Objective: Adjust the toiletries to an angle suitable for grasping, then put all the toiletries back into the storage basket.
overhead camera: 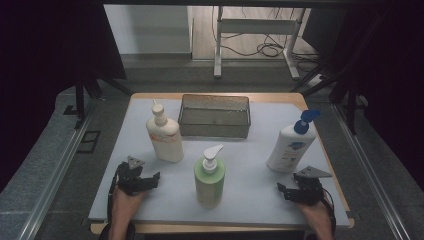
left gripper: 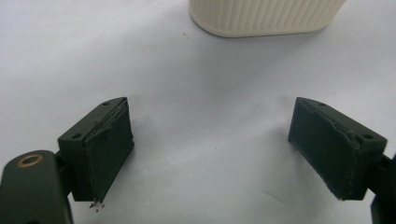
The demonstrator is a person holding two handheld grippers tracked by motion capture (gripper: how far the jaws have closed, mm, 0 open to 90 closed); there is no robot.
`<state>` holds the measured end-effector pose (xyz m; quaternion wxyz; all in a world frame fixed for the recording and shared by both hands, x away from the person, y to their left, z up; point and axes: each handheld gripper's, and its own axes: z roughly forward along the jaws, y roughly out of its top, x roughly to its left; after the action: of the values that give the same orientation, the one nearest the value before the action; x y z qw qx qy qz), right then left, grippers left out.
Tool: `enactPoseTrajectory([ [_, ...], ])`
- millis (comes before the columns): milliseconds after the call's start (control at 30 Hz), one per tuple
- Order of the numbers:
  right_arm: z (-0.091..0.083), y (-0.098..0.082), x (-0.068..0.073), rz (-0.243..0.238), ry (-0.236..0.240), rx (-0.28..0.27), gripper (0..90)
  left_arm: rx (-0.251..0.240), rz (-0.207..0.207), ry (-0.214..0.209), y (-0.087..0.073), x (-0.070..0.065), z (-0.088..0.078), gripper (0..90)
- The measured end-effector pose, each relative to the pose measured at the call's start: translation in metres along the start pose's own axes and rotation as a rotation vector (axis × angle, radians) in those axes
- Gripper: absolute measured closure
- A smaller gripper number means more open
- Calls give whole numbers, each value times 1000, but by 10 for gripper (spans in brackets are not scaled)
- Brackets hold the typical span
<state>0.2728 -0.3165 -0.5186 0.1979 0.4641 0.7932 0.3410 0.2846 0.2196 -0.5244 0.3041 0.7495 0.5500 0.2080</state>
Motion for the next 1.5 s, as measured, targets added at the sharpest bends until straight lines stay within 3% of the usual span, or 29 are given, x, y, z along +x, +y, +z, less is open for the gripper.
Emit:
enactPoseTrajectory([
  [300,0,0,0,-3,1,0,235,-5,5,13,-1,-2,-1,137],
  [1133,0,0,1,-5,2,4,231,3,-10,-2,0,0,0,130],
  [1500,-2,2,3,-29,6,9,200,3,-9,-2,0,0,0,130],
])
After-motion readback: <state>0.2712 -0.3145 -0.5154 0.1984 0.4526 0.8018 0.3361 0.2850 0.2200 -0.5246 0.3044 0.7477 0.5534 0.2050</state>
